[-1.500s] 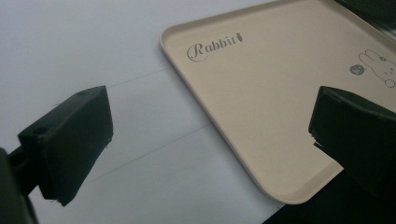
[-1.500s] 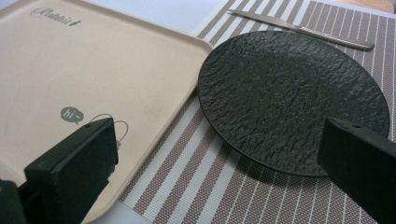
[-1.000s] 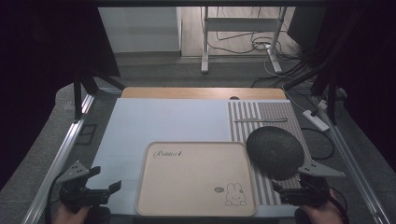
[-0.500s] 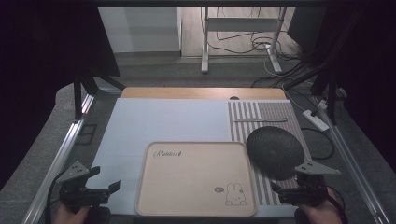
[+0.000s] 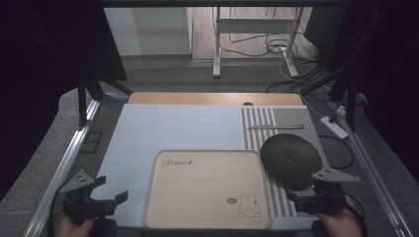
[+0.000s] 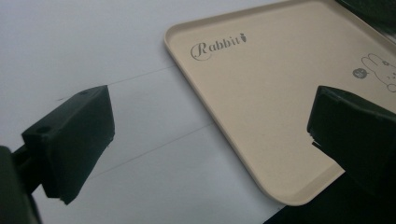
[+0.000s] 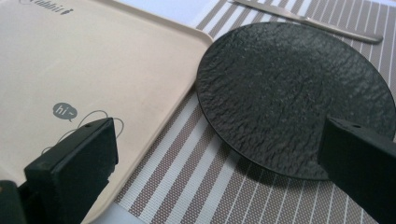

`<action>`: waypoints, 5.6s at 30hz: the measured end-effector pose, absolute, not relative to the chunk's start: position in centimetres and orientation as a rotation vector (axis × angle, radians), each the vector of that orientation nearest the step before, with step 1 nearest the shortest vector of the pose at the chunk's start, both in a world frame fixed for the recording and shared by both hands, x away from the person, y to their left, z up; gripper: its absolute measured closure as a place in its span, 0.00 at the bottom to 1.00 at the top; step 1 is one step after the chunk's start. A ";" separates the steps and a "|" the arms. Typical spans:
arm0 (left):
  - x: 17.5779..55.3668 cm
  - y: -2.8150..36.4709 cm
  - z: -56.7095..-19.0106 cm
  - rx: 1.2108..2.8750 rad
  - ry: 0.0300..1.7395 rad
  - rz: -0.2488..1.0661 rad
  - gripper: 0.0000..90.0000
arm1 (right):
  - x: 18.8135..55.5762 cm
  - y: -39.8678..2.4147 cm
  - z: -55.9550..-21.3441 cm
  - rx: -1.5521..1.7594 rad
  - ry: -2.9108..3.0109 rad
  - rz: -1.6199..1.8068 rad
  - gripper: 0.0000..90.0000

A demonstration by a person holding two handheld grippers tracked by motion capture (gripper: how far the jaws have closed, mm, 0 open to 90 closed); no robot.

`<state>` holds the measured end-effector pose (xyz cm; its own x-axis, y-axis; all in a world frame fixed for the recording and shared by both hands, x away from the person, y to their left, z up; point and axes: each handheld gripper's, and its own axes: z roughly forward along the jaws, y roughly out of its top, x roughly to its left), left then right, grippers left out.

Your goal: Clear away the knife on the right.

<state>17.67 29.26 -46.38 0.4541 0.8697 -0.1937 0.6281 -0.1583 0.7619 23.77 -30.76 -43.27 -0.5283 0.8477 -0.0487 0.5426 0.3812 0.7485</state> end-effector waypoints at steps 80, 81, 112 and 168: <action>17.9 29.3 -46.5 1.880 1.268 0.354 0.02 | 39.7 -30.7 -46.3 1.366 2.258 0.820 0.00; 17.9 29.3 -46.5 1.880 1.268 0.353 0.02 | 40.1 -30.7 -46.4 1.368 2.262 0.808 0.00; 17.9 29.3 -46.5 1.883 1.269 0.353 0.02 | 48.1 -31.4 -47.5 1.442 2.197 0.705 0.00; 18.1 29.1 -46.4 1.896 1.267 0.351 0.02 | 52.7 -37.0 -48.8 1.530 2.534 0.462 0.99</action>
<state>18.15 29.09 -46.44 0.4571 0.8672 -0.1977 0.6417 -0.1677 0.7484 52.75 -37.00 -48.77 -0.4703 0.8818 0.0340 0.8372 0.4337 0.3333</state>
